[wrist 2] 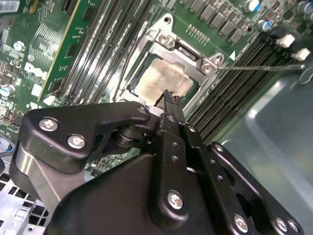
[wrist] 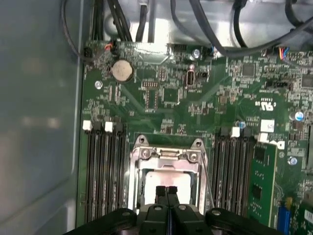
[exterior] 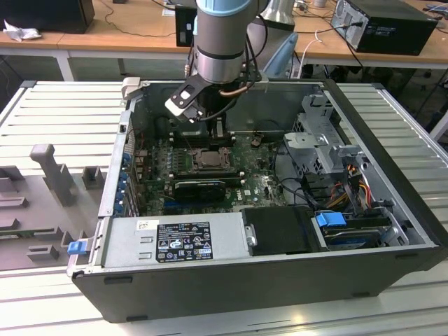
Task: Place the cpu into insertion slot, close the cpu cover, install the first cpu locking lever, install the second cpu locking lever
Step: 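Close the cpu cover, then install the first cpu locking lever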
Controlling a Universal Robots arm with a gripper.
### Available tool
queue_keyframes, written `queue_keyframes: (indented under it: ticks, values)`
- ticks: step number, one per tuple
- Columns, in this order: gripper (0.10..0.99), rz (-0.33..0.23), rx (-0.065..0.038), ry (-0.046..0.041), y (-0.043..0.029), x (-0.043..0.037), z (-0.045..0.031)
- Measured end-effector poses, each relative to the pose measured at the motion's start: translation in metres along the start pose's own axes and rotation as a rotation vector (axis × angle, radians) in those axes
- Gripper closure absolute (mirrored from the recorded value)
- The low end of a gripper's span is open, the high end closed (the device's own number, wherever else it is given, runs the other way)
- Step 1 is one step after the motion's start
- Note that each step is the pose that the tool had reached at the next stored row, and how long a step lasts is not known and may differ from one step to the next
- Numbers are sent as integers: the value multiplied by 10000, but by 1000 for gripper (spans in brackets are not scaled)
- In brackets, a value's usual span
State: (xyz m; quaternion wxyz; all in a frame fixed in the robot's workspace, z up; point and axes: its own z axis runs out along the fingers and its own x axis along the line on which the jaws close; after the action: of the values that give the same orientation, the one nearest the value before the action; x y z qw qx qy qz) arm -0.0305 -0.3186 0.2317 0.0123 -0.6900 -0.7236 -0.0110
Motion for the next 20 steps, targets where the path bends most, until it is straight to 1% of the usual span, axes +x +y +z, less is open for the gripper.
queue_keyframes:
  ticks: [8,20]
  values:
    - [980,-1,0,0,-31,1,0]
    - [980,-1,-1,2,-35,2,-21]
